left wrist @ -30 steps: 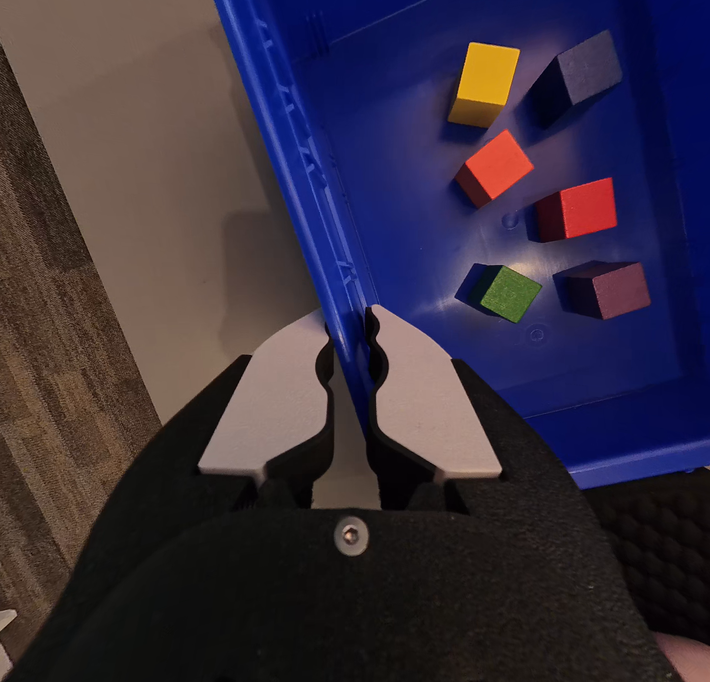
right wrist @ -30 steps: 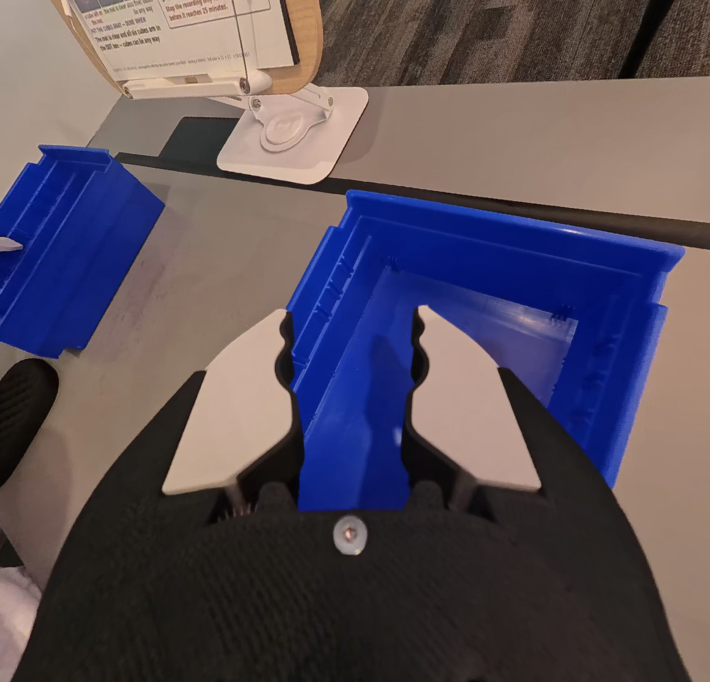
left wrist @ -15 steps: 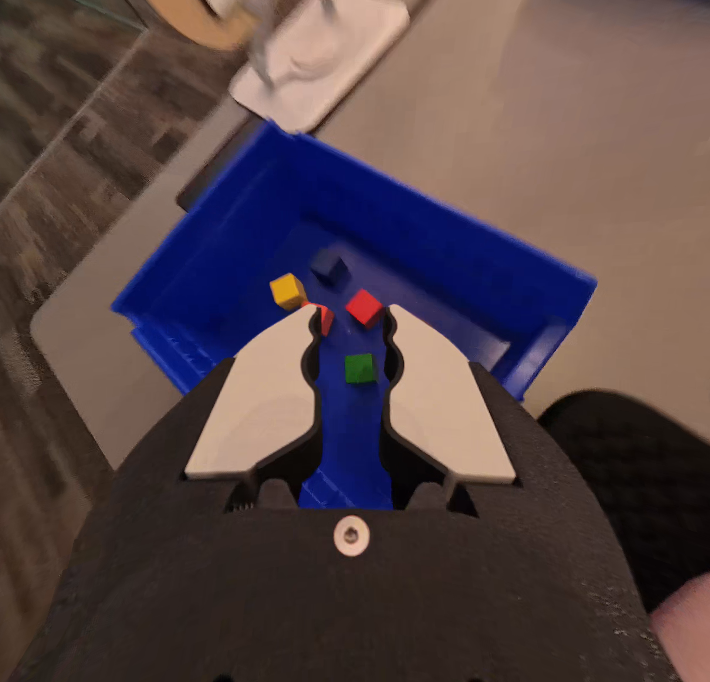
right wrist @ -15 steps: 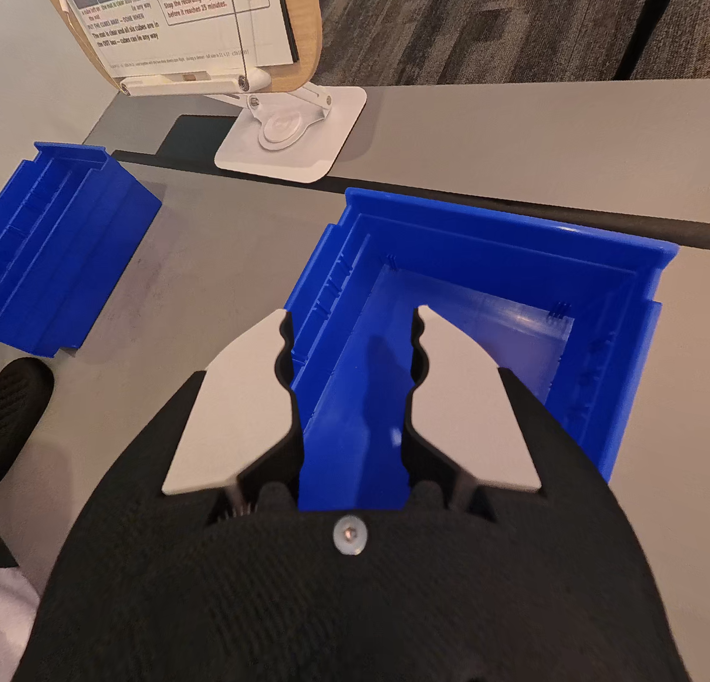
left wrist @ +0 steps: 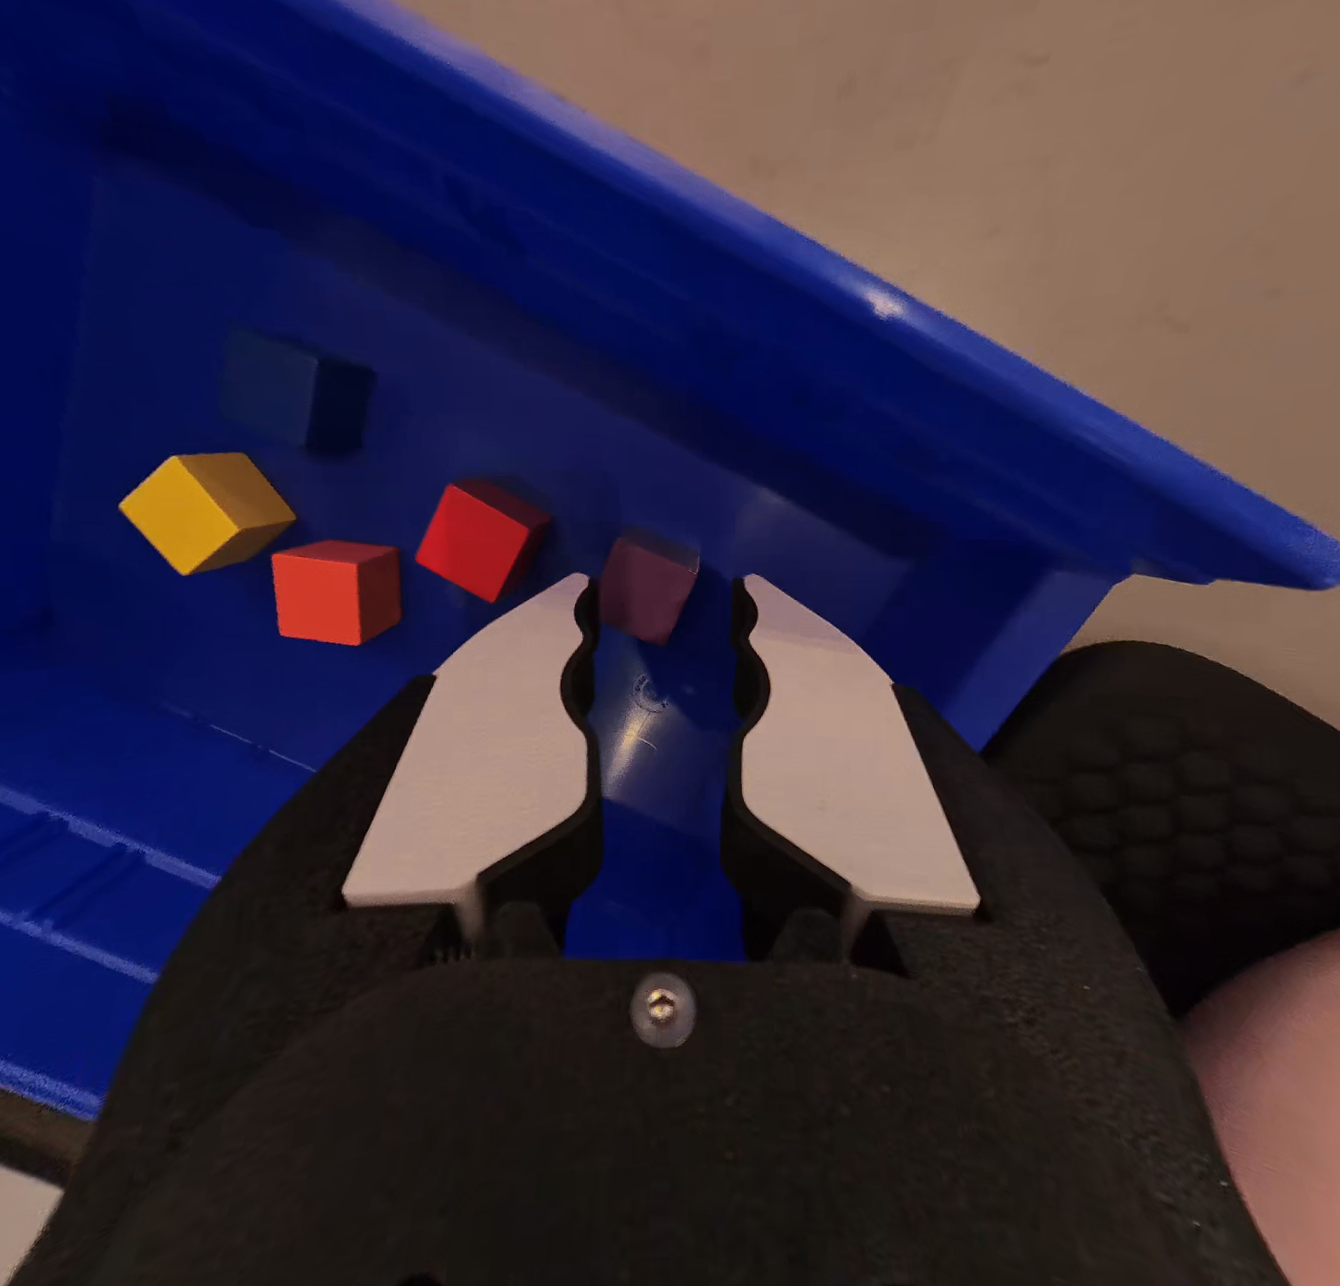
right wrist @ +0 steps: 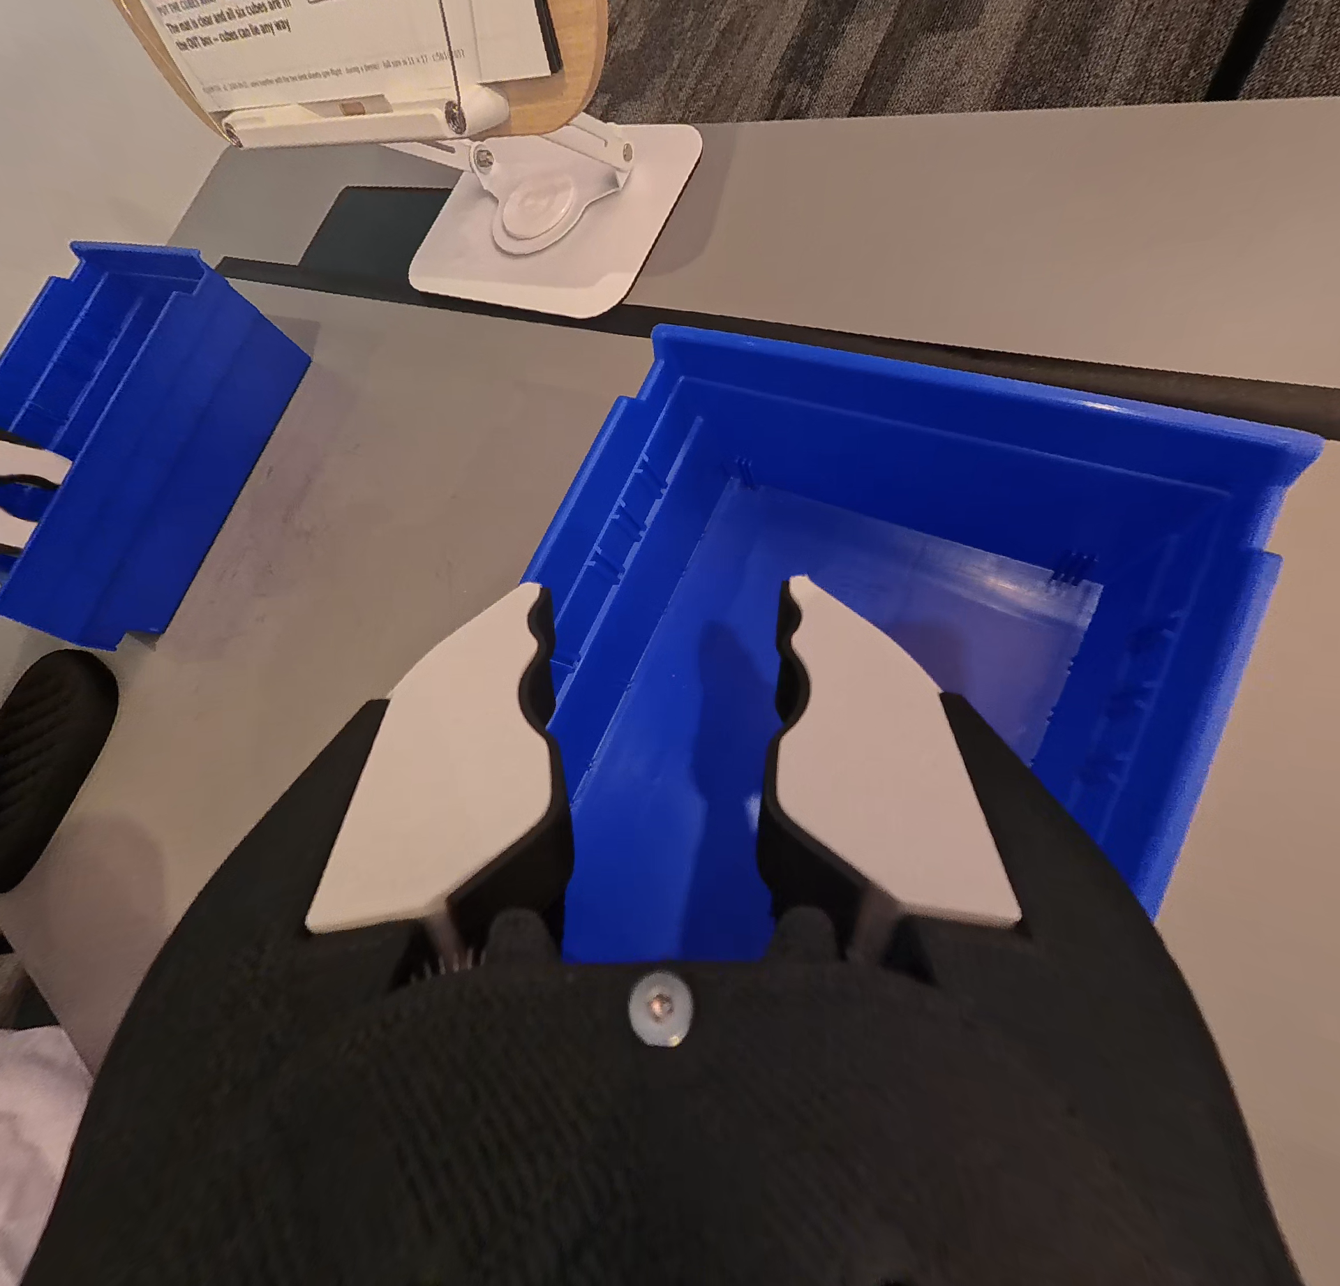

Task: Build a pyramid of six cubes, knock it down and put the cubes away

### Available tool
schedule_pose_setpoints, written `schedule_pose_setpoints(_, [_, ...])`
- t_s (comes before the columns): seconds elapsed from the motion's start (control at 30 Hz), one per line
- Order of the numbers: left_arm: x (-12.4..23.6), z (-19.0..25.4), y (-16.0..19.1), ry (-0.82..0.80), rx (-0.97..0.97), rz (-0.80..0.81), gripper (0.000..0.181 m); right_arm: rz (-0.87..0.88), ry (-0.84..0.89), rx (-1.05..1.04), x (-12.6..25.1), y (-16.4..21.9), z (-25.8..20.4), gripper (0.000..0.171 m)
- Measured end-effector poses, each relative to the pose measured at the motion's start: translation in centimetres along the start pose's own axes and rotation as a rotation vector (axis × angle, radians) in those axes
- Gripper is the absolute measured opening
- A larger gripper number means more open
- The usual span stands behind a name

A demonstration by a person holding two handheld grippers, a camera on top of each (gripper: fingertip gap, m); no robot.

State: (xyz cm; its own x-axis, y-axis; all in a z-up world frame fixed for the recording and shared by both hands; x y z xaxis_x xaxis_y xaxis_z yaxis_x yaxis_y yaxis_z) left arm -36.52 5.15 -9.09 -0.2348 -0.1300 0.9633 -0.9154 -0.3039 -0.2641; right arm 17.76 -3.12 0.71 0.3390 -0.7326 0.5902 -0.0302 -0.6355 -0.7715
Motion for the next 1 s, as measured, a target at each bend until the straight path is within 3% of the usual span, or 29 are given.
schedule_pose_setpoints(0.33, [-1.4, -0.7, 0.6, -0.019, -0.005, -0.043, 0.04, -0.035, -0.022, 0.001, -0.4, 0.6, 0.0, 0.061])
schedule_pose_setpoints(0.73, [-2.2, -0.7, 1.1, -0.011, -0.03, -0.093, 0.029, -0.053, -0.044, -0.006, -0.4, 1.1, 0.0, 0.061])
schedule_pose_setpoints(0.87, [-0.1, -0.9, 0.8, -0.031, 0.01, -0.011, 0.029, -0.037, -0.057, -0.01, 0.0, 1.0, 0.0, 0.061])
schedule_pose_setpoints(1.0, [5.1, -1.3, 0.2, -0.145, 0.055, 0.173, 0.028, 0.006, -0.057, -0.005, 1.0, 0.5, -0.1, 0.059])
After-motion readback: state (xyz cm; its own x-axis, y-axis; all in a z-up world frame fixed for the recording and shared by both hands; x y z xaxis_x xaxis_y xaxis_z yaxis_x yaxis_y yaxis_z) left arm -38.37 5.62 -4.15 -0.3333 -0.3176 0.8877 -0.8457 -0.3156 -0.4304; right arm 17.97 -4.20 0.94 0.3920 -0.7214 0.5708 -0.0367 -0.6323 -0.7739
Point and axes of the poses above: each gripper's, where its closed fingertips meet, x back along the fingers, y out of its underside, z = x × y across the jaws, the point moved 3 cm from there along x, back along the fingers, and after that the axes turned 8 degrees about x, right-handed, at the moved point
